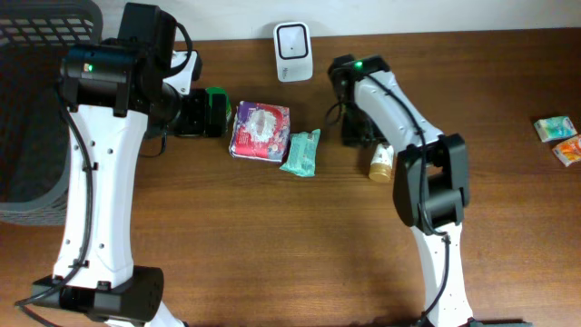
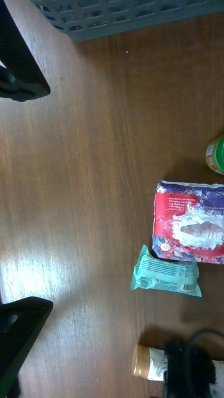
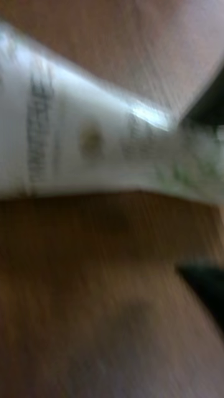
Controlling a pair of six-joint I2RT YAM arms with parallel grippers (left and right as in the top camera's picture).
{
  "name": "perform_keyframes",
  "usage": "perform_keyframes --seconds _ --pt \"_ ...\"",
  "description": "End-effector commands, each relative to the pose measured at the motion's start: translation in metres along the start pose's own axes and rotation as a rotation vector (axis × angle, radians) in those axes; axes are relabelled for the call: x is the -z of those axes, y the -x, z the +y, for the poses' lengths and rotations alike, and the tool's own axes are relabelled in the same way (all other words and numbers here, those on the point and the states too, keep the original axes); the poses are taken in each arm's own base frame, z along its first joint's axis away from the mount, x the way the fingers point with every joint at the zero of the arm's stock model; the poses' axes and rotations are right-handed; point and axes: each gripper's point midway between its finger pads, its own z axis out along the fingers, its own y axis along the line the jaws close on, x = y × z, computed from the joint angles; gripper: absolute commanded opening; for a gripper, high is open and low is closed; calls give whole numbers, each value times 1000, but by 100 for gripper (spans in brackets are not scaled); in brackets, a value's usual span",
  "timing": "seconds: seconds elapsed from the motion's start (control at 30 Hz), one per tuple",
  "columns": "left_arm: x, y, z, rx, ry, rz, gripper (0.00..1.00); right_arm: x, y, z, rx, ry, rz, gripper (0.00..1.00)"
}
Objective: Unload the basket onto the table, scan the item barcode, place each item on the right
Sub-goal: 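Grasp the white Pantene tube with the right gripper and lift it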
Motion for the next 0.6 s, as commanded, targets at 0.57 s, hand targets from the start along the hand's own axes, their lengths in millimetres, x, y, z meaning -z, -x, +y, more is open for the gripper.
perform_keyframes --seconds 0.57 --pt "6 -1 0 -15 -2 -18 99 -7 11 -55 -51 334 160 99"
